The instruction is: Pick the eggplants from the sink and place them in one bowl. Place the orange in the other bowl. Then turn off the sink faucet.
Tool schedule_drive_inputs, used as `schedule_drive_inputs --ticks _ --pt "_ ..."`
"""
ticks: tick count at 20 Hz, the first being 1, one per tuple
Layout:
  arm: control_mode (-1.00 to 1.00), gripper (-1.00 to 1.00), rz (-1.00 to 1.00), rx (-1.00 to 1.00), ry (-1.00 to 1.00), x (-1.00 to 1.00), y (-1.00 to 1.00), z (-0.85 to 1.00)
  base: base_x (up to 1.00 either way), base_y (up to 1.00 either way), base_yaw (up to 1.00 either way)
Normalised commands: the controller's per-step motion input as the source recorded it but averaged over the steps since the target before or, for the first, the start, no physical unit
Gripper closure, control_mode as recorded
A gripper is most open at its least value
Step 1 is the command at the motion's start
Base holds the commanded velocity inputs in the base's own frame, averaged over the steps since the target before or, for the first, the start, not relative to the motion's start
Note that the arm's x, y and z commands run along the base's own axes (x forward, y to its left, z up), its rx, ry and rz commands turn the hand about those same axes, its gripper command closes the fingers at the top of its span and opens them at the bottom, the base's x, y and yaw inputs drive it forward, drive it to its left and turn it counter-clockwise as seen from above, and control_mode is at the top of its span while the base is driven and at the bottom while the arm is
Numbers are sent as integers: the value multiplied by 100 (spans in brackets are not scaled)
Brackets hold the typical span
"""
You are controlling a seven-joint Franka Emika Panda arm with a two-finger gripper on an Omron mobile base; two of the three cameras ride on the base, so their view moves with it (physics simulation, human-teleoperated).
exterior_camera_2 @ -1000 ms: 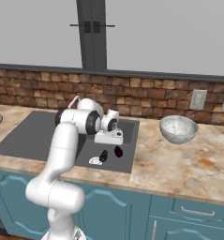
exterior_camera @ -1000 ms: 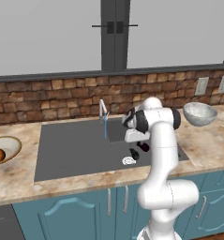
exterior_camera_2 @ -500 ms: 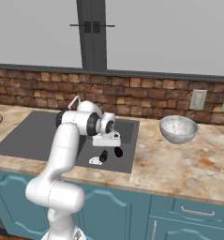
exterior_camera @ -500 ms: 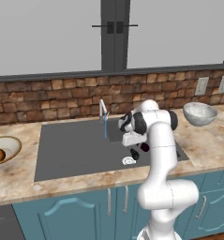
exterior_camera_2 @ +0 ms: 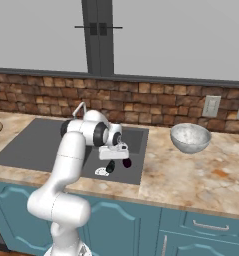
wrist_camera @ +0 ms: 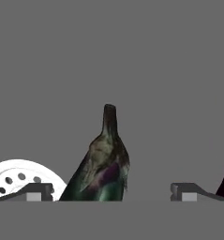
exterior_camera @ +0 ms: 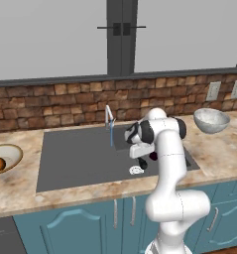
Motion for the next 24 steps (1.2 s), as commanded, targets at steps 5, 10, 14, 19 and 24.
schedule_drive_inputs --ticks 5,10,14,19,24 --pt "-100 -100 1 0 1 -2 0 -20 0 0 0" --pt "-100 -100 0 0 0 -23 4 -1 0 0 0" --pt "-100 -100 0 0 0 -29 5 0 0 0 0" --pt "-100 -100 0 0 0 -27 4 -1 0 0 0" --pt "-100 -100 -1 0 0 -35 0 -12 0 0 0"
